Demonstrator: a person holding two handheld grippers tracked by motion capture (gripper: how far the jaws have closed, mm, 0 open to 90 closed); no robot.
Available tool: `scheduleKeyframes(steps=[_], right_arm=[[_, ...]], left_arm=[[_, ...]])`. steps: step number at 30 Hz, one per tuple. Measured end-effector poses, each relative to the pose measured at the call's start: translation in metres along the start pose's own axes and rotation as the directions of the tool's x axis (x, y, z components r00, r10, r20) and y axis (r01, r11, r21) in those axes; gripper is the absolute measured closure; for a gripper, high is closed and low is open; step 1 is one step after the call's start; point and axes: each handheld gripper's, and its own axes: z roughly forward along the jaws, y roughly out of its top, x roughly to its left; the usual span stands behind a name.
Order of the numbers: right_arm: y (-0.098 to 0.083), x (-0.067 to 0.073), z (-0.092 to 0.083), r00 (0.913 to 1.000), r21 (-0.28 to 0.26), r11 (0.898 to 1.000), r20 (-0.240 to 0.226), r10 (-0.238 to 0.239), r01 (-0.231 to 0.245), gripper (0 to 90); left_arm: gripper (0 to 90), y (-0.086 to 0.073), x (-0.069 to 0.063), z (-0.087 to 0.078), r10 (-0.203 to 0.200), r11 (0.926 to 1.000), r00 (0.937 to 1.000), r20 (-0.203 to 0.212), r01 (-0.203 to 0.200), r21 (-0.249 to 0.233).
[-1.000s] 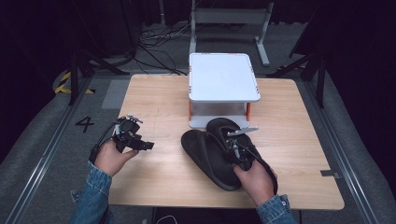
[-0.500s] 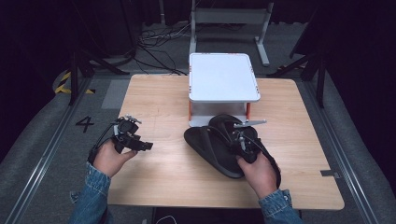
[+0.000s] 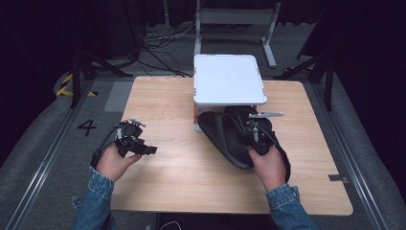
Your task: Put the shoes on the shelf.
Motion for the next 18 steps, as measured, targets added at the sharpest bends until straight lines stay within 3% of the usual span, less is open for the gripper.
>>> scheduleKeyframes(steps=[6,12,16,18], right_arm=[[0.016,-0.004,0.018,0.9991,-0.025,0.999,0.02,0.038,-0.038,77.0],[0.026,0.002,0.035,0.997,-0.062,0.996,0.034,0.069,-0.067,77.0],[0.031,0.004,0.044,0.9929,-0.079,0.993,0.078,0.089,-0.083,77.0],[0.032,0.0,0.046,0.9897,-0.099,0.989,0.076,0.121,-0.113,77.0]], left_arm=[[33.4,-0.001,0.001,0.002,-0.004,1.0,1.0,0.005,0.004,0.0],[33.4,-0.002,0.002,0.001,-0.003,1.0,0.9999,0.014,0.003,-0.001],[33.4,-0.003,0.002,0.001,-0.003,1.0,0.9998,0.018,0.003,-0.005],[33.4,-0.003,0.003,0.002,-0.007,1.0,0.9998,0.019,0.007,0.0]])
